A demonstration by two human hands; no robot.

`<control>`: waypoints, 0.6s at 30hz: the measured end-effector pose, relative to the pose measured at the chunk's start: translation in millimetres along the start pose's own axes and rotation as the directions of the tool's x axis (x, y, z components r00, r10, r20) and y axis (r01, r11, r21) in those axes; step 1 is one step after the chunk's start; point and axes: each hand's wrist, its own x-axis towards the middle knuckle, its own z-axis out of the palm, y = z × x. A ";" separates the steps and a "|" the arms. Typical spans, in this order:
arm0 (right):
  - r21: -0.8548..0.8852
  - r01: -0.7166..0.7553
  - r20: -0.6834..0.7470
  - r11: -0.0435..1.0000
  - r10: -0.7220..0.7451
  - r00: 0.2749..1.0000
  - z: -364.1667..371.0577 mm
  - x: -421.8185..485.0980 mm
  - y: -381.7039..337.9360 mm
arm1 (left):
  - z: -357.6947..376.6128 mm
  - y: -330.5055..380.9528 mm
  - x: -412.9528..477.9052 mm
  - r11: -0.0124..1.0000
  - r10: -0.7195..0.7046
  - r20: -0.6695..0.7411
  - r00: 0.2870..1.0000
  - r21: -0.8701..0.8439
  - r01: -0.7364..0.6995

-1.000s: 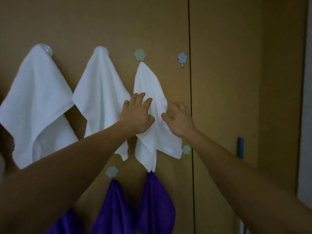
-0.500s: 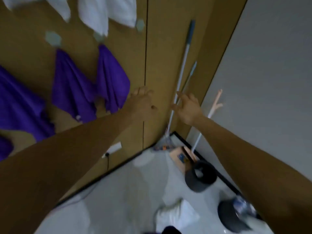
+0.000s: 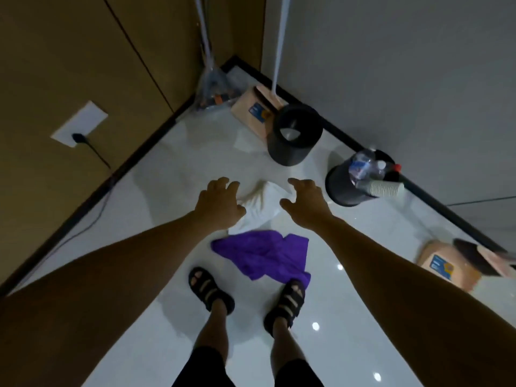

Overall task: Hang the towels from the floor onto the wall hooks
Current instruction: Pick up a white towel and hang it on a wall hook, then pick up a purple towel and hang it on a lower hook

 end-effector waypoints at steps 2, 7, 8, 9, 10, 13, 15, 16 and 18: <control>0.001 -0.059 0.052 0.998 0.058 0.997 35.8 7.1 43.7 | 53.1 7.3 12.4 1.000 0.003 0.044 0.999 -0.005 -0.002; 0.014 -0.182 0.208 0.983 0.175 0.962 147.7 33.7 129.7 | 180.7 0.0 50.4 1.000 0.013 0.164 0.986 -0.028 -0.009; 0.018 -0.200 0.227 0.980 0.191 0.955 172.9 40.8 143.6 | 206.6 -5.7 59.9 1.000 0.021 0.195 0.981 -0.025 -0.017; 0.024 -0.219 0.245 0.975 0.207 0.947 199.4 48.3 156.4 | 232.5 -12.8 69.6 1.000 0.028 0.224 0.974 -0.018 -0.024; 0.030 -0.232 0.260 0.972 0.217 0.941 226.1 56.6 168.2 | 257.8 -21.2 79.4 0.999 0.032 0.246 0.969 -0.006 -0.031; 0.032 -0.228 0.300 0.973 0.209 0.931 309.6 82.2 200.5 | 329.5 -48.8 108.9 0.999 0.036 0.294 0.955 0.007 -0.040; 0.002 -0.211 0.311 0.977 0.200 0.929 361.7 100.2 220.0 | 372.2 -67.3 127.8 0.999 0.031 0.297 0.954 0.001 -0.032; -0.020 -0.205 0.310 0.979 0.201 0.929 385.4 108.0 228.9 | 391.0 -75.4 135.9 1.000 0.028 0.300 0.954 -0.003 -0.028; -0.064 -0.181 0.298 0.981 0.192 0.935 428.5 122.0 247.4 | 425.1 -89.7 150.7 1.000 0.026 0.299 0.954 -0.004 -0.026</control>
